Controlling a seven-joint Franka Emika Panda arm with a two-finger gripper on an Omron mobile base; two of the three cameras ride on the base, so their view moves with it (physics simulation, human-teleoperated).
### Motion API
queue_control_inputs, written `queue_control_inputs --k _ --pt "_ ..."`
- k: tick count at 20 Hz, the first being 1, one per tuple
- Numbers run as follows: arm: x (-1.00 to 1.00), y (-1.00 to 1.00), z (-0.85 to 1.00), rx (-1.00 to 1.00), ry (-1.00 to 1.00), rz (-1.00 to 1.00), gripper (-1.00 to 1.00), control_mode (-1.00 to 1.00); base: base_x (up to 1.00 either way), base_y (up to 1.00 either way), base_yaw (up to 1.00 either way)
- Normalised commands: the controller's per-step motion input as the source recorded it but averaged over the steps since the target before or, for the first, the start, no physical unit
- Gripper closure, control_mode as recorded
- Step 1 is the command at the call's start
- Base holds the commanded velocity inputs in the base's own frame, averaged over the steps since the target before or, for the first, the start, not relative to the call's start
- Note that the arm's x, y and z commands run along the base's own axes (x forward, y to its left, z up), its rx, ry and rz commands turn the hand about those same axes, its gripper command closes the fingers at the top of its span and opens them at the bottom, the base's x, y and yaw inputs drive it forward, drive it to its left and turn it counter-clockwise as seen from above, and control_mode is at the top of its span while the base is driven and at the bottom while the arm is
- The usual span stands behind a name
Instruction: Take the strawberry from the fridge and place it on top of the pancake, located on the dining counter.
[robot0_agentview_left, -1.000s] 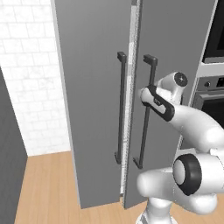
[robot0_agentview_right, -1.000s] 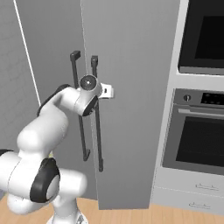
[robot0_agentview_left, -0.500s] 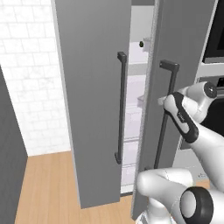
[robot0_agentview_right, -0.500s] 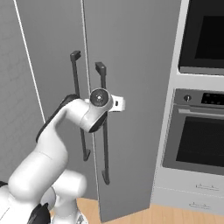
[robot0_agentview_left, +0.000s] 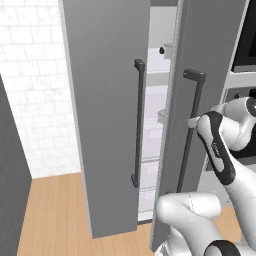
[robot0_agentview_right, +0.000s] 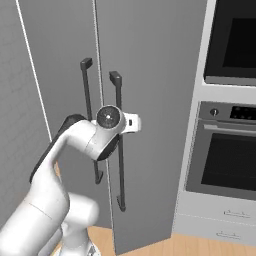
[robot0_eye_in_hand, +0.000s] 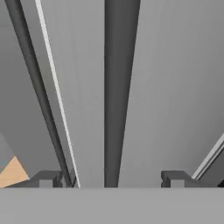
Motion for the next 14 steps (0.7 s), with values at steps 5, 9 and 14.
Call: queue_control_inputs --k 5,9,14 --pt "-0.79 0.51 0.51 -0.13 -0.11 0.00 -1.00 -1.00 0.00 0.00 0.00" --pt "-0.39 0.89 0.53 -0.24 -0.04 -0.02 -1.00 -1.00 0.00 0.00 0.00" --pt "-0.22 0.93 0.50 -0.31 0.00 -0.06 -1.00 -1.00 0.00 0.00 0.00"
